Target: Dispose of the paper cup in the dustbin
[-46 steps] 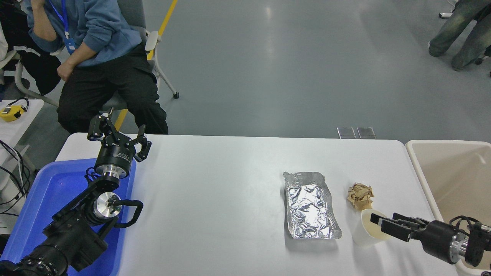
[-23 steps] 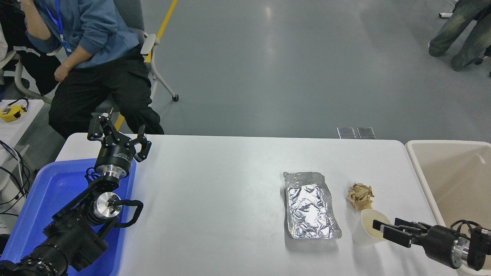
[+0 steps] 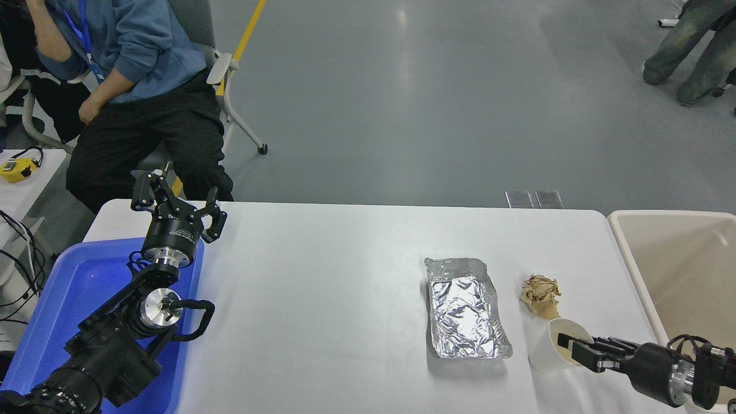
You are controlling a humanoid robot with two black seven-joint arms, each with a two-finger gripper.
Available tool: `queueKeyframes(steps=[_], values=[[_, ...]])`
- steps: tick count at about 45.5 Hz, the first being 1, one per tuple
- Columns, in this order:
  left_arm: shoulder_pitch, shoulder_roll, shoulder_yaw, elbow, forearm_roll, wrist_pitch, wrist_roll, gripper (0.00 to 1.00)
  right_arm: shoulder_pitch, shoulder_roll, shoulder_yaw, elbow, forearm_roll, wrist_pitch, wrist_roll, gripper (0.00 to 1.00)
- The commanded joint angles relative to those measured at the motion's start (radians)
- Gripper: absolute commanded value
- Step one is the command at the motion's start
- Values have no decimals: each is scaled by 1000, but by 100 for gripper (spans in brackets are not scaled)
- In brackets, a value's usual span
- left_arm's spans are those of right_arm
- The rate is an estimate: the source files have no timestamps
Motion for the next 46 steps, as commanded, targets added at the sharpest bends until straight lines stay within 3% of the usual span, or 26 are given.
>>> queueKeyframes(steps=[1,20,34,46], values=[[0,0,0,0,0,-1,0,100,2,-10,-4,9,-4,0,-2,0],[0,0,0,0,0,-1,0,100,22,-218,14,303,13,26,-8,0],[0,0,0,0,0,-1,0,100,235,-553,16,588,56,142,-22,0],[0,0,0,0,0,1,0,100,361,-737,19,676,58,218,-20,0]])
